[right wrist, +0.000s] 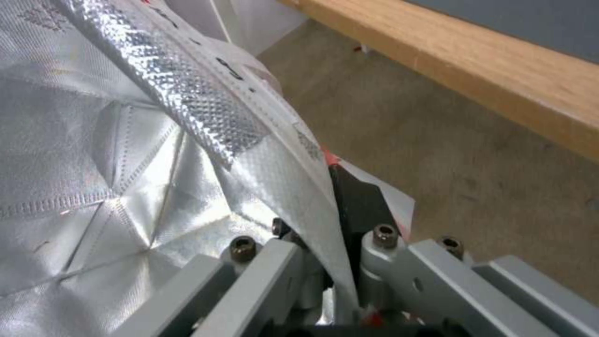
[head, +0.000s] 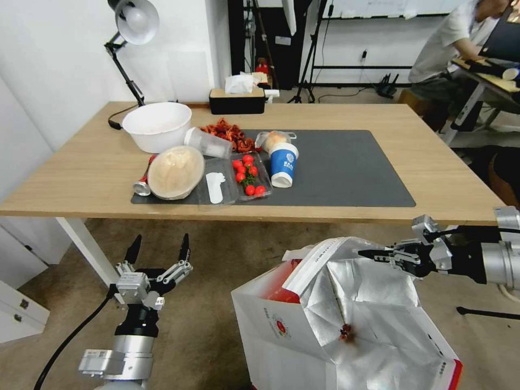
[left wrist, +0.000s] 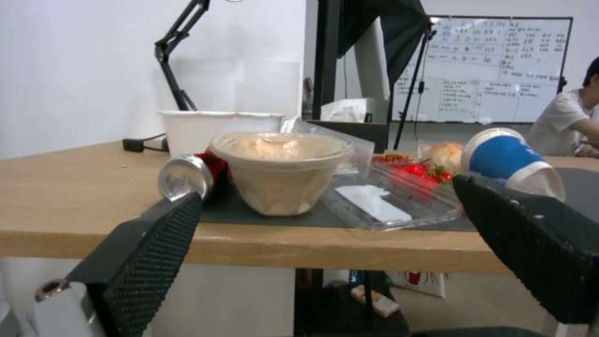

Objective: Pick up the food delivery bag from the floor and place it on the table.

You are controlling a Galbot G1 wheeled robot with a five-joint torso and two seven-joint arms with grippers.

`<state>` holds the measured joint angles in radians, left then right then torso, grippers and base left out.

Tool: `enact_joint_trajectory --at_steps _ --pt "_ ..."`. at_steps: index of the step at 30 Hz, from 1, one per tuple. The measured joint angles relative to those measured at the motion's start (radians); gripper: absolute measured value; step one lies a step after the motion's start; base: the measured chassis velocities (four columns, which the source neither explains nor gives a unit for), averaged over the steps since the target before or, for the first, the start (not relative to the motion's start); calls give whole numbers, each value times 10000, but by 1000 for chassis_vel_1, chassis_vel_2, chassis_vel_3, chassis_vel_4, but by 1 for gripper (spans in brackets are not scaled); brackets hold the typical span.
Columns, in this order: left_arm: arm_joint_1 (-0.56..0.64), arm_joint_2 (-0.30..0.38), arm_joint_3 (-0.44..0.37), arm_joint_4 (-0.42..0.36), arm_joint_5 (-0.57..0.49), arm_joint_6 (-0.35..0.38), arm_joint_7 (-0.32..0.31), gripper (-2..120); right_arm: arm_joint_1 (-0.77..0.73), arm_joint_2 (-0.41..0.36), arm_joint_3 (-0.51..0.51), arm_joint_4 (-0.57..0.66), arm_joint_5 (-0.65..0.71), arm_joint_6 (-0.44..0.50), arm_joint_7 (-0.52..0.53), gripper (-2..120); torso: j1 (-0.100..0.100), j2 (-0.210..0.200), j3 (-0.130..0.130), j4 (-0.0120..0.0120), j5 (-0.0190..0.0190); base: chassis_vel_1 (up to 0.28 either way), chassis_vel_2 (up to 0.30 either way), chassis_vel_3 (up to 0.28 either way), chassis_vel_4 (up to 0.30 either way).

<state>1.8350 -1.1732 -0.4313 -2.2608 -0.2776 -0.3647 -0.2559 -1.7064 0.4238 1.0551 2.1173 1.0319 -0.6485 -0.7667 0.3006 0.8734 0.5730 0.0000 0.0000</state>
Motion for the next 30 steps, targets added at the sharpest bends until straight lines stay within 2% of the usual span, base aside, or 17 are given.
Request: enact_joint_trajectory --at_steps 30 --pt "-29 67 -30 46 21 34 -3 100 60 -26 -116 15 -102 69 -27 0 607 1421 813 0 -1 0 0 0 0"
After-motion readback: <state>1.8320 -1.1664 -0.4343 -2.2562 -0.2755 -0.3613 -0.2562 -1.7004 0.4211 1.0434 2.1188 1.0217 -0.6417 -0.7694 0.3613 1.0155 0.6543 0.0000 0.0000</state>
